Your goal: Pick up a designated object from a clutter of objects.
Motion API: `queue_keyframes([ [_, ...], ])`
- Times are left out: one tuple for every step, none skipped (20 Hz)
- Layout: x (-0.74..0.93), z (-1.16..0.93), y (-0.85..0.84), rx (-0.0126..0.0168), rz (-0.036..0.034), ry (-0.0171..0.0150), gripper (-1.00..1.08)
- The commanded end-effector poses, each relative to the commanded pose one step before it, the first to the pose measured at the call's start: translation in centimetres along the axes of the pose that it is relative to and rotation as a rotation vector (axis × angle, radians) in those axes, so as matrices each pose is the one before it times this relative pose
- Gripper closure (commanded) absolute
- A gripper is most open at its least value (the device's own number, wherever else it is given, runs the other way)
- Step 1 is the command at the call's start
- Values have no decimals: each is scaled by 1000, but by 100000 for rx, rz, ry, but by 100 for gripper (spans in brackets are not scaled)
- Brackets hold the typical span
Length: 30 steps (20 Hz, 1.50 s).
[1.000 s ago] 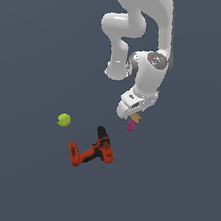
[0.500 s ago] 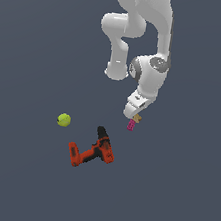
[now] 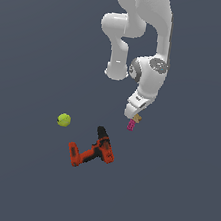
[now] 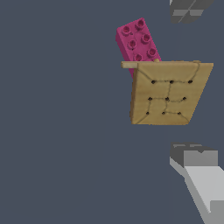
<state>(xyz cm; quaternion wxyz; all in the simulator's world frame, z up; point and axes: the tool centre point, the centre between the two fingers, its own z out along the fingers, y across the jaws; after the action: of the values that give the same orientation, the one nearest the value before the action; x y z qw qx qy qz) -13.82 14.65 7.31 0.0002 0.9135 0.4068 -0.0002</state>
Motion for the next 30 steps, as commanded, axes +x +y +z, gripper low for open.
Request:
queue_keyframes([
  [-37, 494, -32, 43, -45, -31, -92],
  [-2, 288, -25, 18, -64, 17, -92],
  [-14, 335, 0, 0, 0, 0, -92],
  [-2, 373, -23, 10, -67, 16, -92],
  [-15, 420, 3, 0, 0, 0, -92],
  [2, 455, -31, -1, -96, 16, -92],
  [-17, 444, 7, 0, 0, 0, -92],
  [-1, 395, -19, -13, -68, 3, -92],
  [-13, 354, 8, 0, 0, 0, -92],
  [3, 305, -18, -21, -66, -1, -92],
  [-6, 264, 8, 0, 0, 0, -92],
  [11, 214, -17, -29, -63, -2, -92],
  [3, 174, 7, 0, 0, 0, -92],
  [9, 129, 6, 0, 0, 0, -92],
  [15, 84, 5, 0, 0, 0, -92],
  [21, 40, 4, 0, 0, 0, -92],
  [17, 3, 2, 0, 0, 0, -92],
  [0, 0, 0, 0, 0, 0, 108],
  [0, 0, 0, 0, 0, 0, 108],
  [0, 0, 0, 0, 0, 0, 108],
  [0, 0, 0, 0, 0, 0, 108],
  [0, 0, 0, 0, 0, 0, 108],
  [0, 0, 0, 0, 0, 0, 108],
  [0, 0, 0, 0, 0, 0, 108],
  [0, 0, 0, 0, 0, 0, 108],
  [0, 0, 0, 0, 0, 0, 108],
  [0, 0, 0, 0, 0, 0, 108],
  [133, -733, 871, -1178, 1473, 1296, 108],
  [-7, -19, 6, 0, 0, 0, 108],
  [-20, -57, 18, 0, 0, 0, 108],
])
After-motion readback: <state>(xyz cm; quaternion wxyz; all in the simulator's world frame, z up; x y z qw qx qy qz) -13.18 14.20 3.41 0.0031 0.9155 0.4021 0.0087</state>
